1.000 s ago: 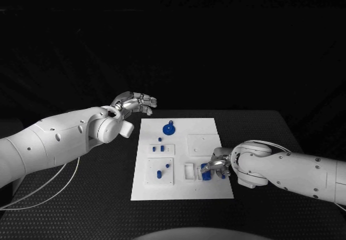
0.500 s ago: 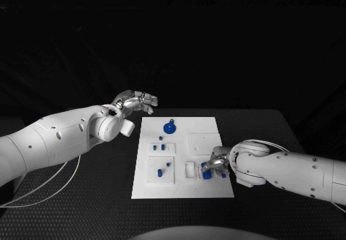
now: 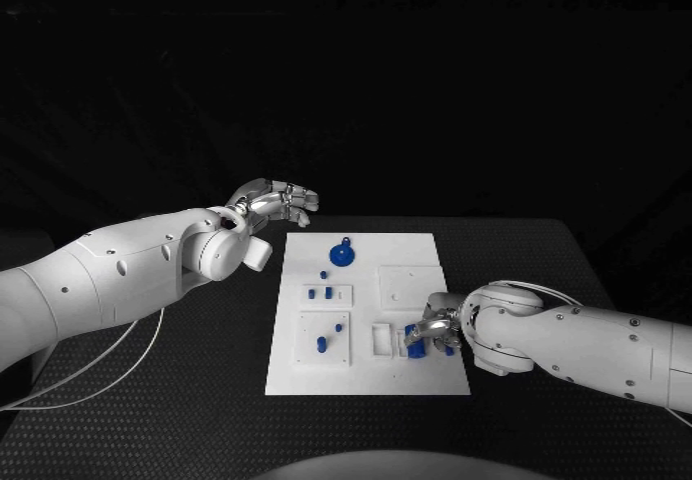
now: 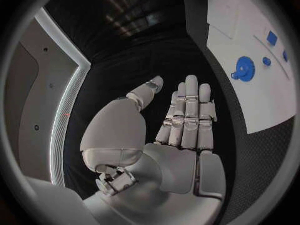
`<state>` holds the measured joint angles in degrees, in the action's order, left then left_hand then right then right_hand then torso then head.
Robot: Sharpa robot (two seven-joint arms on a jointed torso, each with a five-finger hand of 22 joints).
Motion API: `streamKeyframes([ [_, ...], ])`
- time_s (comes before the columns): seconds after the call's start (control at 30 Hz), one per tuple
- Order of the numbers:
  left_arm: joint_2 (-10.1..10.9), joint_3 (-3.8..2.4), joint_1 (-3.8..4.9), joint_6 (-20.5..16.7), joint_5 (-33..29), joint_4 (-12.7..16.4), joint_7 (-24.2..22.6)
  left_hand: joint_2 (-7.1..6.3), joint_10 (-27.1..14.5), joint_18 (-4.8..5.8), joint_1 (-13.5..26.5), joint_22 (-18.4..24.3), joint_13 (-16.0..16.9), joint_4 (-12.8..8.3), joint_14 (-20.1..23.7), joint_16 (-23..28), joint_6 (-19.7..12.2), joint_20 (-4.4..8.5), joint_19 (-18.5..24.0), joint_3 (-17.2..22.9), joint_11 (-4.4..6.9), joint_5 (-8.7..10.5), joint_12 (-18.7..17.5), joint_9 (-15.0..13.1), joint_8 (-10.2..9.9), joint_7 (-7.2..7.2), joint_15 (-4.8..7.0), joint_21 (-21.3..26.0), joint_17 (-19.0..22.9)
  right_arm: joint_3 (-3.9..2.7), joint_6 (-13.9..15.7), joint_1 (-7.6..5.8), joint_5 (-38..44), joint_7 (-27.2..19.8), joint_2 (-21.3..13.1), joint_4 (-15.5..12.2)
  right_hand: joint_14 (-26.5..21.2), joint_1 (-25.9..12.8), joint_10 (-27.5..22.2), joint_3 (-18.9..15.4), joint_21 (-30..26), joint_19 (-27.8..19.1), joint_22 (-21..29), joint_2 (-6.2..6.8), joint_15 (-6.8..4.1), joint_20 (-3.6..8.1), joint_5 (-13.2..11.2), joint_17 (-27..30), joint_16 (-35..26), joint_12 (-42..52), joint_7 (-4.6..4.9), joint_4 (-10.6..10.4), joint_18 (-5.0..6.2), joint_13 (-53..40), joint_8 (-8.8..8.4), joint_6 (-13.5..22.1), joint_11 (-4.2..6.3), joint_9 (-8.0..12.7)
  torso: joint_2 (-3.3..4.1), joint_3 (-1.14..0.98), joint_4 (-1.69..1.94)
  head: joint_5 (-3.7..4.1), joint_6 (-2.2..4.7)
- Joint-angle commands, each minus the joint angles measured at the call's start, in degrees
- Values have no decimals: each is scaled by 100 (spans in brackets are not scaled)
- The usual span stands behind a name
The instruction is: Assemble the parts on the task board
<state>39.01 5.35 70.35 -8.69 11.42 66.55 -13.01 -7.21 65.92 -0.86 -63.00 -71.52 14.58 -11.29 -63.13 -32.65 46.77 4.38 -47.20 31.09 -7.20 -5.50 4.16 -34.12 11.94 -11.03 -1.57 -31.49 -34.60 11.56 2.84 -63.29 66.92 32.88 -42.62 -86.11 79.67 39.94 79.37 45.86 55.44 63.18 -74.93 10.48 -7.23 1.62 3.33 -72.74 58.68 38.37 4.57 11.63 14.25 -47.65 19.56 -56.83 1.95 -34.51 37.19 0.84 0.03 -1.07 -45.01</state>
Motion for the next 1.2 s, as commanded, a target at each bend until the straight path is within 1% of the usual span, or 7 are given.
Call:
streamKeyframes([
  [0.03,-14,-3,2,91,-36,6,-35,-19,-24,-107,13,-7,-8,-8,-35,20,-25,-30,-14,1,-23,34,-11,6,30,4,-1,20,-8,29,-40,50,98,4,82,-9,-4,31,52,-51,39,38,-84,10,17,10,-3,10,53,29,-4,-8,75,-10,24,-43,-3,-6,1,-3,-5,2,4],
  [0.17,-27,-3,2,101,-36,14,-36,-15,-24,-106,19,-9,-8,-4,-36,23,-26,-31,-15,-2,-24,34,-10,6,31,3,-1,22,-12,29,-41,50,147,29,103,-4,-9,25,65,-67,51,43,-83,17,19,10,-24,19,84,36,-13,-15,75,-11,20,-76,6,-9,4,-1,1,-9,8],
  [0.27,-28,-3,2,101,-36,8,-35,-13,-25,-106,22,-10,-8,-1,-37,24,-27,-31,-15,-3,-24,34,-10,7,31,3,-1,24,-14,28,-10,48,134,30,65,-18,-9,90,96,-66,74,53,-83,-72,22,18,-19,31,138,54,-33,26,75,-17,22,-140,25,-19,2,-2,1,-4,7],
  [0.4,-10,-3,2,100,-36,8,-31,-12,-25,-105,25,-11,-8,1,-37,26,-27,-31,-16,-4,-24,34,-10,7,32,3,-1,25,-16,27,31,42,-67,36,-63,-152,-13,89,110,-83,84,56,-83,-100,27,18,-17,40,164,61,-43,37,75,-19,23,-178,34,-24,1,2,-1,-6,2],
  [0.67,-15,-2,3,111,-36,2,-24,-11,-25,-105,31,-14,-8,6,-37,31,-28,-31,-16,-6,-24,33,-10,8,33,3,-2,28,-21,25,89,-136,-280,43,-241,-519,-42,87,101,-115,96,43,-75,-91,34,14,-17,80,208,53,-46,69,75,-15,-14,-215,37,-18,2,0,-4,-11,2],
  [1.03,11,-2,3,115,-36,9,-20,-7,-26,-106,36,-18,-8,11,-38,36,-30,-31,-17,-7,-24,30,-10,9,35,3,-2,33,-28,23,215,-160,-410,66,-237,-578,-47,79,108,-112,98,43,-71,-103,34,14,-15,93,222,56,-53,56,75,-15,-17,-242,43,-20,8,0,1,-41,-15],
  [1.2,1,-2,3,126,-36,12,-18,-6,-27,-105,40,-20,-8,14,-38,40,-31,-31,-17,-8,-24,29,-10,9,36,3,-2,35,-31,23,200,-160,-572,60,-80,-482,-49,67,110,-114,100,44,-69,-105,33,14,-14,100,229,57,-55,48,75,-15,-20,-252,46,-20,6,2,-2,-46,-13],
])
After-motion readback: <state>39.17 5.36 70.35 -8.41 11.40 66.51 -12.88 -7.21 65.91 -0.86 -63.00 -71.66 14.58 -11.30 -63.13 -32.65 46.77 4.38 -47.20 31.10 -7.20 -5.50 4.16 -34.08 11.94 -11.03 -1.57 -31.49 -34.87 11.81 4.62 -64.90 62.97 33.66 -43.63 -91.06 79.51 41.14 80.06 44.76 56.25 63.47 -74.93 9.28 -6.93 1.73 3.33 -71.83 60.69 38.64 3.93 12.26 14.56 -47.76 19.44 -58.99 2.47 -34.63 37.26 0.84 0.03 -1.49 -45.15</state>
